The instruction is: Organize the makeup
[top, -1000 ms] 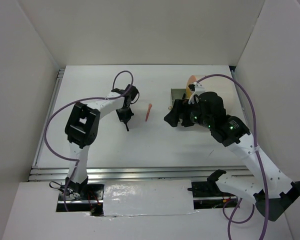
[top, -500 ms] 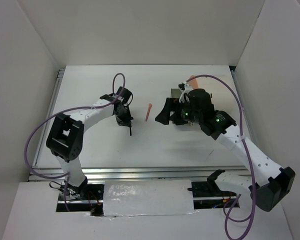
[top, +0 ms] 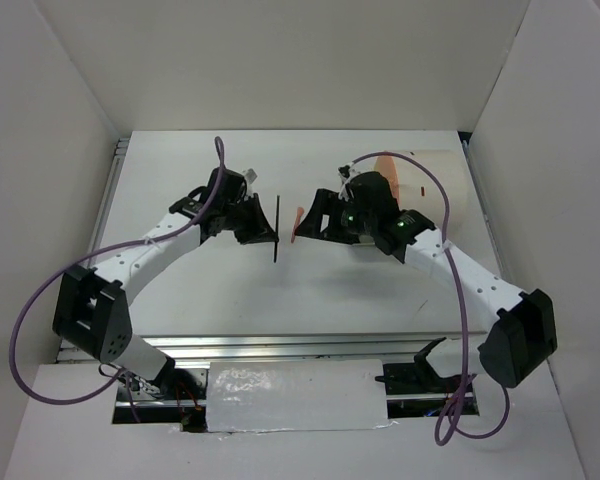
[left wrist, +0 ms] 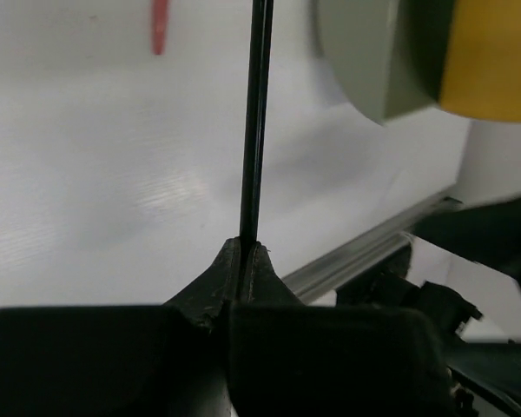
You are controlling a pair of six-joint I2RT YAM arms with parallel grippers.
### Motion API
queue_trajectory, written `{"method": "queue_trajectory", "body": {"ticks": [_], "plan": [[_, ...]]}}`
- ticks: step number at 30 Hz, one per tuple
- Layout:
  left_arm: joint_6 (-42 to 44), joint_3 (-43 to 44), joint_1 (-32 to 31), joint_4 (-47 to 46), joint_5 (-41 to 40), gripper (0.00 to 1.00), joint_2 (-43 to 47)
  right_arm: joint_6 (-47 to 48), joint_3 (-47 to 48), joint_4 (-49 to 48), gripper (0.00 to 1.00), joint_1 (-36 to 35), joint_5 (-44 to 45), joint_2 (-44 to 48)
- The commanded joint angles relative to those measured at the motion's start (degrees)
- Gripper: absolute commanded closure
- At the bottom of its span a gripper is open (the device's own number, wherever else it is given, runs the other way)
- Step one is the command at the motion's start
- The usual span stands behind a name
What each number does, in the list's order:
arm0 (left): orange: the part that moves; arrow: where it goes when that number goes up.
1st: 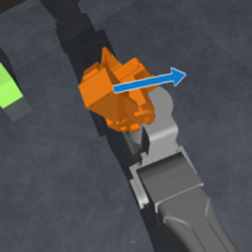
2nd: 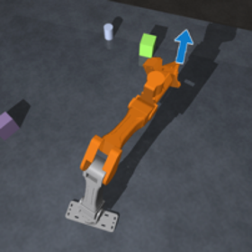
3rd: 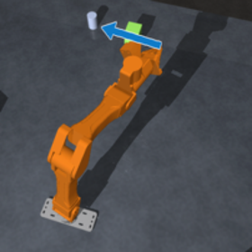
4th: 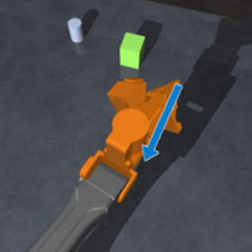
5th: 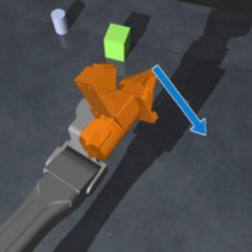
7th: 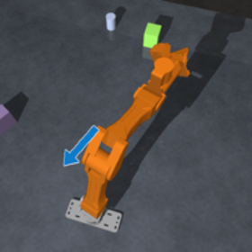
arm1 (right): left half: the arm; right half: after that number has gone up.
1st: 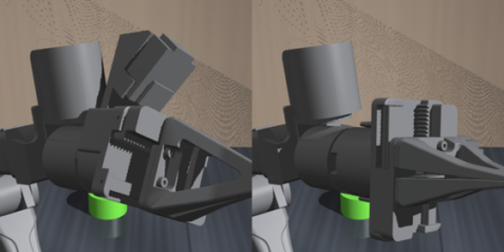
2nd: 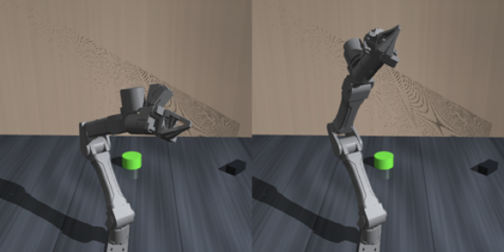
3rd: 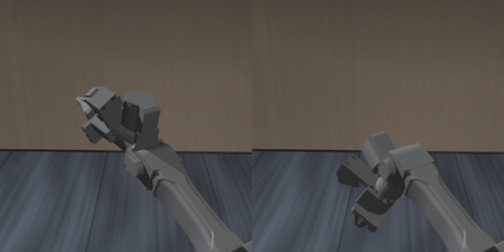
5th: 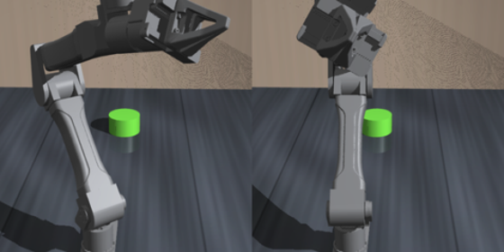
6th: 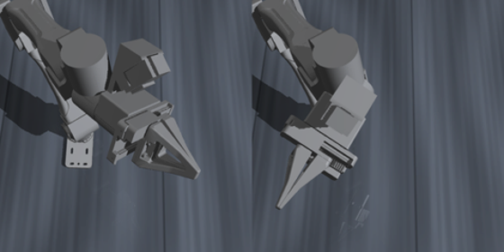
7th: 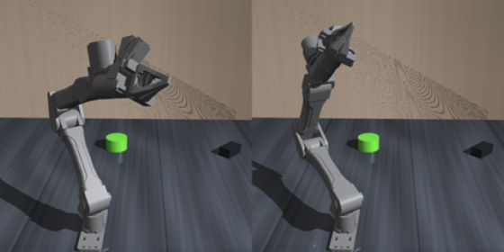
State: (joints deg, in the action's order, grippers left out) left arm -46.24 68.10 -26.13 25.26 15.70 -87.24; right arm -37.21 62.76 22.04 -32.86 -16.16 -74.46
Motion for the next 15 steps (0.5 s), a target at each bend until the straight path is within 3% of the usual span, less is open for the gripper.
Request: {"method": "queue_trajectory", "body": {"ticks": [1, 5, 15], "plan": [[1.85, -0.33, -0.15, -6.35, 9.24, 1.0, 3.74, -4.09, 2.63, -7.79, 0.22, 0.08, -1.94, -2.53], [0.72, -1.12, -0.24, -8.72, 13.64, 1.0, 5.85, -5.68, 4.73, -10.18, 0.31, -0.8, -1.59, -6.83], [1.15, -1.21, -0.59, -7.5, 16.37, 1.0, 7.87, -6.73, 9.13, -11.06, 0.37, -1.94, 2.19, -11.85]]}}
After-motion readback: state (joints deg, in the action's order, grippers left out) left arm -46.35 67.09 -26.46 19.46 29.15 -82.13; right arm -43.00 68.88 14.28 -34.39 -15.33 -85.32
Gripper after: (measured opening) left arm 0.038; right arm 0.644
